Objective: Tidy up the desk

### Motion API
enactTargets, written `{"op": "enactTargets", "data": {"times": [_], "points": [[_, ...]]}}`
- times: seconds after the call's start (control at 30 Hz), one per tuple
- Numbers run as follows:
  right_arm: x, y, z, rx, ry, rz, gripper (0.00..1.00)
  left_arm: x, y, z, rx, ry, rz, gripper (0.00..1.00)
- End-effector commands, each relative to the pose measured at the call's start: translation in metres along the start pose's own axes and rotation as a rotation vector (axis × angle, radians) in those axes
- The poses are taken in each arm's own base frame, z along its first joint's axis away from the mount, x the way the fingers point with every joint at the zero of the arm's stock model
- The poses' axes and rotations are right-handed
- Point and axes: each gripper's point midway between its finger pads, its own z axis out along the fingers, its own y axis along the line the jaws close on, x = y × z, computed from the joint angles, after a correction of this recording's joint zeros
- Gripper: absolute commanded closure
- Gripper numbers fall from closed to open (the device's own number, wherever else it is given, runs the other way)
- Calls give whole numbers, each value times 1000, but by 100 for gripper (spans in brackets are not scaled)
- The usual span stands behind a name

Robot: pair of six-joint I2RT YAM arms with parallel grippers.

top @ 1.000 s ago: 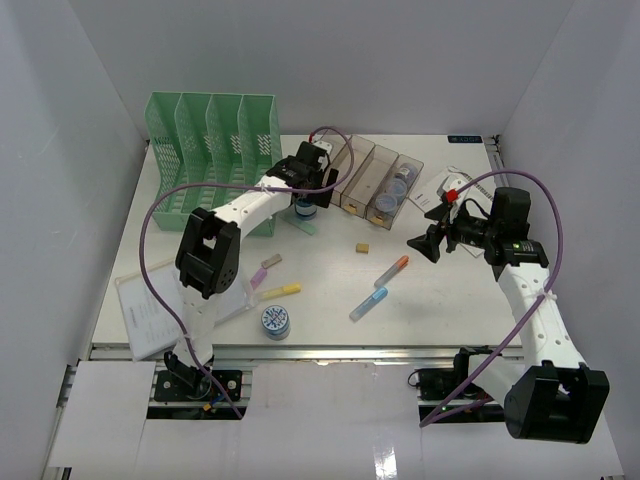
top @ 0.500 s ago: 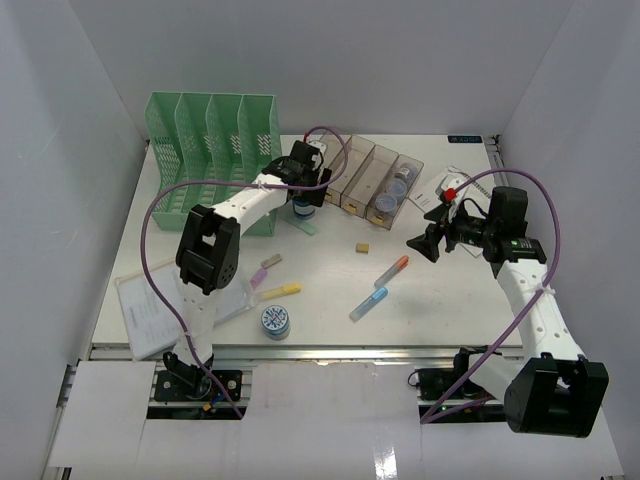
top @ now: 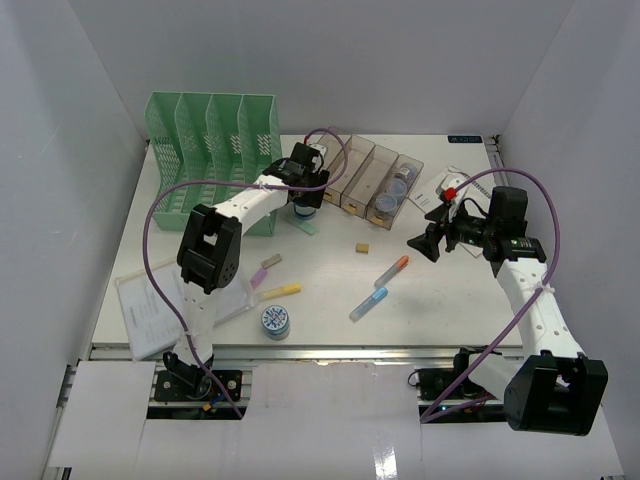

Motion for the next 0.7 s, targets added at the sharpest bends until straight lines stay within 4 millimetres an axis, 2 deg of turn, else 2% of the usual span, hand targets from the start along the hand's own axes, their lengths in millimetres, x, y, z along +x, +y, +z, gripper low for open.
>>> {"op": "enactTargets", "data": {"times": [0.0, 0.1, 0.2, 0.27, 0.33, 0.47, 0.6, 0.67], "points": [[-2, -4, -1, 8, -10, -25, 10, -21, -6, -28, 59, -54, -38, 65], [-2, -4, -1, 10, -10, -24, 10, -35, -14, -48, 108, -93, -57, 81], [-2, -4, -2, 11, -10, -24, 10, -51, -23, -73, 169, -141, -71, 91], [-2, -5, -2, 14, -10, -24, 10, -63, -31, -92, 205, -179, -75, 92], [-2, -5, -2, 15, -10, -23, 10, -70, -48, -107, 297, -198, -82, 93], [0, -6, -2, 17, -7, -19, 10, -92, -67, -126, 401, -247, -104, 95], [0, -6, -3, 19, -7, -15, 10, -124, -83, -136, 472, -309, -127, 96], [-1, -7, -4, 22, -10, -17, 10, -131, -90, -129, 495, -310, -139, 96]]}}
